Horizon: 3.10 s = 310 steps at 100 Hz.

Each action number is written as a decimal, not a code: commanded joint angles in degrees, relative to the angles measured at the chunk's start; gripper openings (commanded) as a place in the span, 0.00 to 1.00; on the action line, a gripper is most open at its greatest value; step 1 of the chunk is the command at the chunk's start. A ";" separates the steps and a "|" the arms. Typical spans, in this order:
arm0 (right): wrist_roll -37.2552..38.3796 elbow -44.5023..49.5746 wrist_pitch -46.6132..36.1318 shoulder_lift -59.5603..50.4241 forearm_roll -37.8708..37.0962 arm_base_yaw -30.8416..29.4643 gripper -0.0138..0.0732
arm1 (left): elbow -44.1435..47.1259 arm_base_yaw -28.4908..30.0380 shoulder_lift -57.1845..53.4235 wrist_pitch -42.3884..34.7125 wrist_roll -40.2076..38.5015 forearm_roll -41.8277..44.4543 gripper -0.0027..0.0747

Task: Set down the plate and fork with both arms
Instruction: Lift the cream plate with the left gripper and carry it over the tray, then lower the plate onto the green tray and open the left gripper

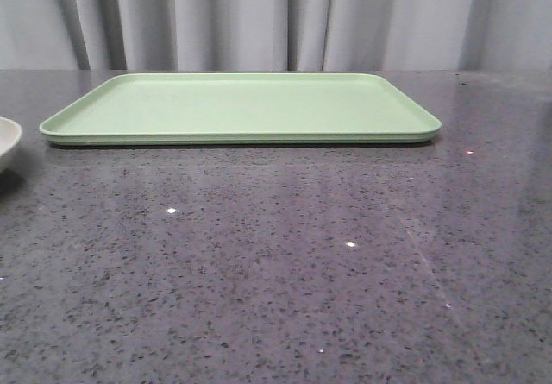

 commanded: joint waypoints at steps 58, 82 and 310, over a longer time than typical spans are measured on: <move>-0.52 -2.00 -2.34 0.03 -1.70 -0.38 0.66 | -5.67 3.43 -7.86 8.62 12.45 -21.81 0.01; -0.52 -2.00 -2.34 0.03 -1.70 -0.38 0.66 | -8.35 2.42 -7.86 8.53 13.53 -29.20 0.01; -0.52 -2.00 -2.67 0.03 -1.75 -0.25 0.66 | -44.89 -31.14 30.79 -6.47 -17.79 -18.09 0.01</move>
